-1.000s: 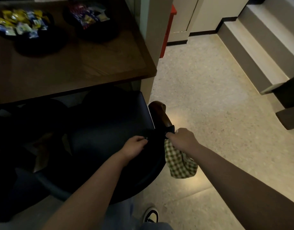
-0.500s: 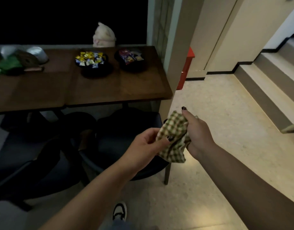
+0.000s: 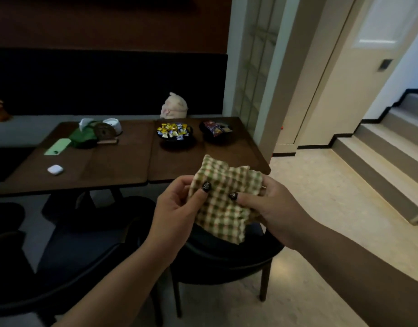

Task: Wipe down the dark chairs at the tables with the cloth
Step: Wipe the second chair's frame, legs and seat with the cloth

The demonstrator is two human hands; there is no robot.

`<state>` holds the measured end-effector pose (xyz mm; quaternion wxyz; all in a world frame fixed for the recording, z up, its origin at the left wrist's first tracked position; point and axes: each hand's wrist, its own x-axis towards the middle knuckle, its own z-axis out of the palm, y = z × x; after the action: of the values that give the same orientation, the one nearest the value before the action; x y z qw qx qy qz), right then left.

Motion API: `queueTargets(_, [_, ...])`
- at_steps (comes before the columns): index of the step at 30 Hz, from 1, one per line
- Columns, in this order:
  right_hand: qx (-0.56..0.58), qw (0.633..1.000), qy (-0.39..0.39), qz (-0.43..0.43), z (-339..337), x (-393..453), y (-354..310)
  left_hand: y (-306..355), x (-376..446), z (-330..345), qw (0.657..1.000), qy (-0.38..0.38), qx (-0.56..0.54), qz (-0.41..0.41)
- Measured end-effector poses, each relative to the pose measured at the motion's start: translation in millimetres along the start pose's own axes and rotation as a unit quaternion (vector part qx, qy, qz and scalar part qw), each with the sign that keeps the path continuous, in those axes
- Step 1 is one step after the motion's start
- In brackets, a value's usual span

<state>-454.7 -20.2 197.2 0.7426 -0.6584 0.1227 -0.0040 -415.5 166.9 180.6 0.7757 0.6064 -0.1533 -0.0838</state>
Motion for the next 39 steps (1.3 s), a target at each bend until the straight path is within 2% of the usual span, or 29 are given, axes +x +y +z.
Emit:
queueTargets(5, [0.017,1.0,-0.002,-0.021,91.3,-34.6,7.4,29.9,-37.0,-93.9,0.992,-0.129,0.019,-0.003])
queueTargets(9, [0.022,0.999,-0.009,-0.044,152.6,-63.1,7.6,54.2,-65.5,-150.1,0.984,-0.173,0.049,-0.024])
queueTargets(12, [-0.038,0.994,0.019,-0.099,182.9,-82.9,7.1,65.6,-82.1,-174.0,0.978,-0.203,0.025,-0.047])
queueTargets(14, [-0.085,0.988,0.034,-0.127,194.7,-93.2,6.8,69.1,-93.4,-184.0,0.97,-0.232,0.057,-0.052])
queueTargets(17, [-0.14,0.981,0.005,-0.131,202.8,-102.6,2.7,68.5,-109.7,-193.6,0.956,-0.269,0.108,-0.044])
queueTargets(19, [-0.147,0.983,-0.06,-0.091,204.8,-107.6,0.0,66.5,-122.2,-197.9,0.956,-0.259,0.139,-0.022])
queueTargets(22, [-0.185,0.973,-0.118,-0.077,209.8,-117.4,-4.7,69.3,-139.2,-198.5,0.965,-0.184,0.185,0.014])
queueTargets(25, [-0.205,0.966,-0.092,-0.13,216.0,-126.8,-3.8,74.8,-155.4,-200.8,0.968,-0.144,0.203,0.015])
queueTargets(31, [-0.198,0.965,0.006,-0.174,223.1,-137.8,-5.1,90.9,-183.6,-220.1,0.953,-0.148,0.259,0.052])
queueTargets(35, [-0.362,0.888,0.076,-0.274,229.3,-138.9,-17.3,98.8,-180.2,-231.1,0.947,-0.128,0.293,-0.016])
queueTargets(37, [-0.413,0.832,0.116,-0.352,236.3,-138.6,-24.3,98.9,-171.2,-236.4,0.948,-0.113,0.295,-0.039])
queueTargets(39, [-0.442,0.766,0.145,-0.444,246.7,-139.5,-28.9,100.3,-163.4,-240.7,0.961,-0.106,0.24,-0.086])
